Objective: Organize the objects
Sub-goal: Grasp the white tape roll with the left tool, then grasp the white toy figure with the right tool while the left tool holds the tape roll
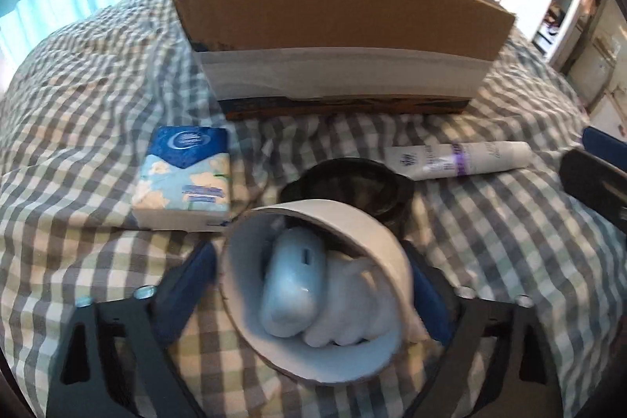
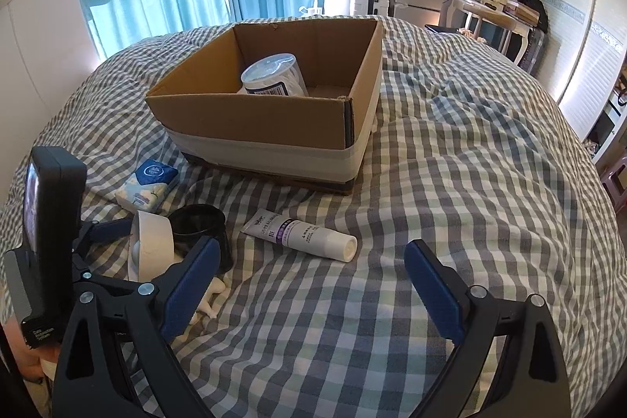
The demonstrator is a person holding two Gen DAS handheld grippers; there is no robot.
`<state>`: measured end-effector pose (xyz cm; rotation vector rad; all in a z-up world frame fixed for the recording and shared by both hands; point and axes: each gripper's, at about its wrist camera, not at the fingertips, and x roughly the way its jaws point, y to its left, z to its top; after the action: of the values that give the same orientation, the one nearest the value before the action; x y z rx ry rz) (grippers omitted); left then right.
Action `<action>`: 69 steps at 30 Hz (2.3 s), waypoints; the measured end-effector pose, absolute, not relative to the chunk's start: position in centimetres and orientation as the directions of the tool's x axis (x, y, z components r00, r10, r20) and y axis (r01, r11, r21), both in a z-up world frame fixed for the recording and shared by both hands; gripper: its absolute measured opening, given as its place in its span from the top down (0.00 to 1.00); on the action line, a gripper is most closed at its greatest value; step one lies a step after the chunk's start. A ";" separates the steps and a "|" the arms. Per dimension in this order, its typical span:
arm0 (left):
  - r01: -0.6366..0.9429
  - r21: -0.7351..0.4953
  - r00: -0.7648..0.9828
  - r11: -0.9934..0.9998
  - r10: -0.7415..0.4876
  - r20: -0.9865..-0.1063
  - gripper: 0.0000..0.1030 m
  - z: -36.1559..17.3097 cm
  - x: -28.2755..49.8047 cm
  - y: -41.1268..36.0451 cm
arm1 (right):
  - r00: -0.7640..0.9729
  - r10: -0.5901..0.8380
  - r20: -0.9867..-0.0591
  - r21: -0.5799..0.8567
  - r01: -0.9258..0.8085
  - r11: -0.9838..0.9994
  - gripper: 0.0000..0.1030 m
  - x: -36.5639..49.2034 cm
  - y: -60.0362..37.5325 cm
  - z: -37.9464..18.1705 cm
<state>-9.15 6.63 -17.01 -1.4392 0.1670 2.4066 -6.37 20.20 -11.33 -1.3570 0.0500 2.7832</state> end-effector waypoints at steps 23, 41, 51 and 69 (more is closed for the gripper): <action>-0.173 0.103 -0.699 -0.980 0.049 -0.713 0.16 -6.9 -5.4 0.5 | -0.613 -0.053 -0.788 0.000 0.085 -0.996 0.07 -5.9 14.3 -11.0; -0.065 0.058 -0.661 -0.996 0.000 -0.750 0.16 -9.1 -7.3 -4.9 | -0.394 -0.107 -0.913 -0.021 0.306 -0.952 0.34 -10.9 5.5 -19.5; -0.073 0.019 -0.646 -0.997 0.033 -0.762 0.16 -9.7 -7.3 -5.3 | -0.388 -0.077 -0.919 -0.052 0.311 -0.949 0.59 -11.0 6.3 -20.2; -0.103 0.018 -0.633 -0.994 0.052 -0.772 0.16 -10.4 -6.5 -4.4 | -0.363 -0.032 -0.931 -0.081 0.293 -0.953 0.44 -10.4 7.0 -21.0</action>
<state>-6.53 -4.38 -10.35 -1.3034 0.0926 2.7622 -10.40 7.01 -20.98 -1.8660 -0.3947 2.7434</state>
